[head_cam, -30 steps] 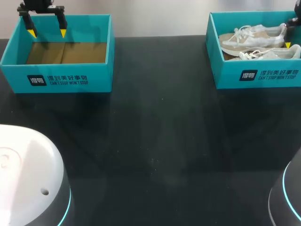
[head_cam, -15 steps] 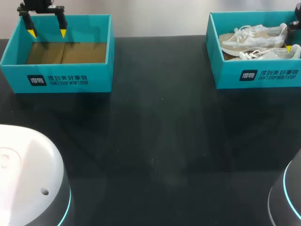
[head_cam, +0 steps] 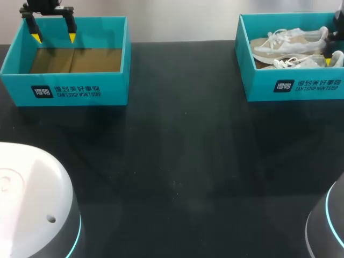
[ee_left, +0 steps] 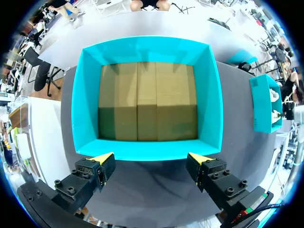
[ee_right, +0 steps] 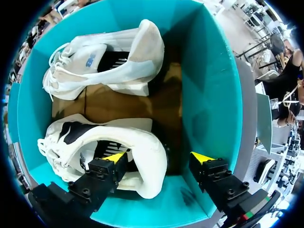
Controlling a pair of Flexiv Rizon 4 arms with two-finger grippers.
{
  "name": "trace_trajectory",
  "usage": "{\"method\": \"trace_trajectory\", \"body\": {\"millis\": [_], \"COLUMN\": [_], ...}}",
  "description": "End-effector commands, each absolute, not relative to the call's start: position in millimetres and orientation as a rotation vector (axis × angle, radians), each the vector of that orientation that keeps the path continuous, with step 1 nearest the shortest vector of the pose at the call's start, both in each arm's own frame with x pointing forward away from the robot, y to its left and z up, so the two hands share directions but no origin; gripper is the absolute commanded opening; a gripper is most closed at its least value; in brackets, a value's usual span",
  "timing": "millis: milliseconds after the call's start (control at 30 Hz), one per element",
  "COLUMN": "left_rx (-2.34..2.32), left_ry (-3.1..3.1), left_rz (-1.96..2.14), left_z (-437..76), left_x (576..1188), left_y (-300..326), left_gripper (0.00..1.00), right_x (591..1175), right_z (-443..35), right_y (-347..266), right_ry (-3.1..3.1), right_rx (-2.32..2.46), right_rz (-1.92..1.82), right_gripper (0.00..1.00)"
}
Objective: Take the shoe out of the shoebox, open the shoe tongue, remove and reinsert the insole, then place the shoe into the shoebox
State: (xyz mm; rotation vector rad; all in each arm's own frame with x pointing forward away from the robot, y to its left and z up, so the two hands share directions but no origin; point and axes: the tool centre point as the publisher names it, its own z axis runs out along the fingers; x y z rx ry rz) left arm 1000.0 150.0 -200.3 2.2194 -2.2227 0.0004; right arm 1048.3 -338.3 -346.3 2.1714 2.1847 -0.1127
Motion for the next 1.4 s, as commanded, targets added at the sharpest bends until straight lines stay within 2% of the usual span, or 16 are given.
{"method": "trace_trajectory", "body": {"millis": [33,167,233,267,367,567,633,733,767,967,1067,1100,1400], "left_rx": [2.22,2.22,2.22,2.22,2.22,2.22,2.22,2.22,2.22,2.22,2.22,2.22,2.22], "left_ry": [-2.222,-2.222,-2.222,-2.222,-2.222,-2.222,-2.222,-2.222,-2.222,-2.222,-2.222,-2.222,-2.222], "left_rz": [0.0,0.0,0.0,0.0,0.0,0.0,0.0,0.0,0.0,0.0,0.0,0.0,0.0], "left_z": [-200.1,-200.1,-200.1,-200.1,-200.1,-200.1,-200.1,-200.1,-200.1,-200.1,-200.1,-200.1,-200.1], "left_x": [1000.0,1000.0,1000.0,1000.0,1000.0,1000.0,1000.0,1000.0,1000.0,1000.0,1000.0,1000.0,1000.0], "left_y": [150.0,150.0,150.0,150.0,150.0,150.0,150.0,150.0,150.0,150.0,150.0,150.0,150.0], "left_gripper": [1.0,1.0,1.0,1.0,1.0,1.0,1.0,1.0,1.0,1.0,1.0,1.0,1.0], "right_x": [1050.8,1050.3,1051.0,1051.6,1052.9,1052.4,1051.7,1051.8,1052.0,1053.0,1052.8,1052.7,1050.5], "right_z": [-353.7,-357.5,-359.6,-360.3,-362.1,-368.9,-370.6,-372.2,-372.6,-374.9,-375.1,-374.9,-371.8], "right_y": [-339.3,-339.1,-339.4,-339.7,-340.4,-340.4,-341.3,-342.9,-343.2,-341.4,-340.4,-340.1,-343.6], "right_ry": [2.183,2.184,2.174,2.173,2.172,2.17,2.165,2.156,2.154,2.153,2.145,2.143,2.115], "right_rx": [2.18,2.167,2.167,2.172,2.172,2.171,2.173,2.183,2.185,2.182,2.191,2.194,2.217], "right_rz": [-0.109,-0.095,-0.093,-0.091,-0.083,-0.096,-0.098,-0.102,-0.103,-0.108,-0.101,-0.098,-0.074], "right_gripper": [0.87,0.89,0.82,0.75,0.68,0.73,0.7,0.59,0.49,0.33,0.11,0.0,0.0]}}
